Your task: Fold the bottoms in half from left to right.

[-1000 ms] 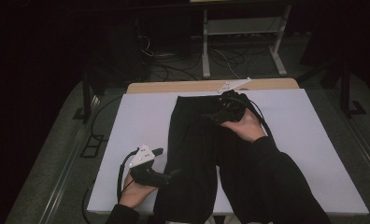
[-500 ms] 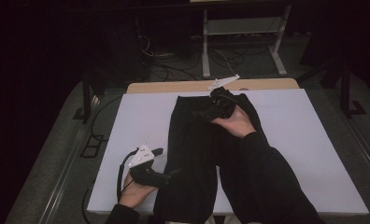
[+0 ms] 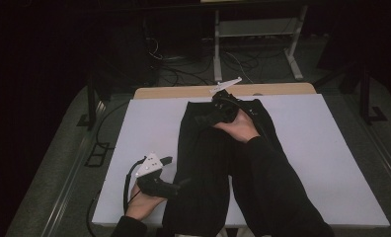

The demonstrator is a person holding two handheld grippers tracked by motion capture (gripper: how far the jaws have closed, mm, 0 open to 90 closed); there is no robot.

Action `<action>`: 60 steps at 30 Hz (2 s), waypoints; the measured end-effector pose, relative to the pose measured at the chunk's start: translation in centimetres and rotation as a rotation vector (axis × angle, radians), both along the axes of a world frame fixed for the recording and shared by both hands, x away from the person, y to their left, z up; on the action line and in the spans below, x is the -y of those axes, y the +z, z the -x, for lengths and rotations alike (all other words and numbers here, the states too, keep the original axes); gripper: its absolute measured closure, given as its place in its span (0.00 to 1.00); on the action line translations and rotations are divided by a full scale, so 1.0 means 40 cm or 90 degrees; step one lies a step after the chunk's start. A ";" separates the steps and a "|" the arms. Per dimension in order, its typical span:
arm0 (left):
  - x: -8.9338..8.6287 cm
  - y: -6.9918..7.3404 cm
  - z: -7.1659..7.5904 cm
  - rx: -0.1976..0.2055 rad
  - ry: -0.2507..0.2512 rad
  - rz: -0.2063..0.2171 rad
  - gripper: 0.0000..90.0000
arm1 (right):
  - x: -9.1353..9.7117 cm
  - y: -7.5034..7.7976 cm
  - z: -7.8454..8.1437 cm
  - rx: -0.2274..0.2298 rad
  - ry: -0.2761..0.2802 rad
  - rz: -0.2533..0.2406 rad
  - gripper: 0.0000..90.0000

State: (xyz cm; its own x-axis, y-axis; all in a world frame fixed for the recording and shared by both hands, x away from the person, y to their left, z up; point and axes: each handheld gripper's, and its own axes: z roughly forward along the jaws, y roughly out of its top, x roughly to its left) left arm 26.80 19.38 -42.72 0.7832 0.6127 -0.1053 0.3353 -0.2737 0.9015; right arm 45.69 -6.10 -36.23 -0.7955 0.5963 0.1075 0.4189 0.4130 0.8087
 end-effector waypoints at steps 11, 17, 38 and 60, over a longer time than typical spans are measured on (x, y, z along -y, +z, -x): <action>-0.001 0.000 -0.001 0.001 -0.001 0.001 0.00 | -0.049 -0.032 -0.026 0.011 -0.019 -0.010 0.00; -0.001 0.001 0.000 0.001 -0.003 0.004 0.00 | -0.075 -0.047 -0.042 0.010 -0.027 -0.013 0.00; -0.005 0.003 0.001 0.006 0.001 0.009 0.00 | -0.150 -0.099 -0.115 -0.002 -0.079 -0.031 0.00; -0.009 0.005 0.005 0.010 0.001 0.012 0.00 | -0.192 -0.152 -0.193 -0.008 -0.140 -0.032 0.00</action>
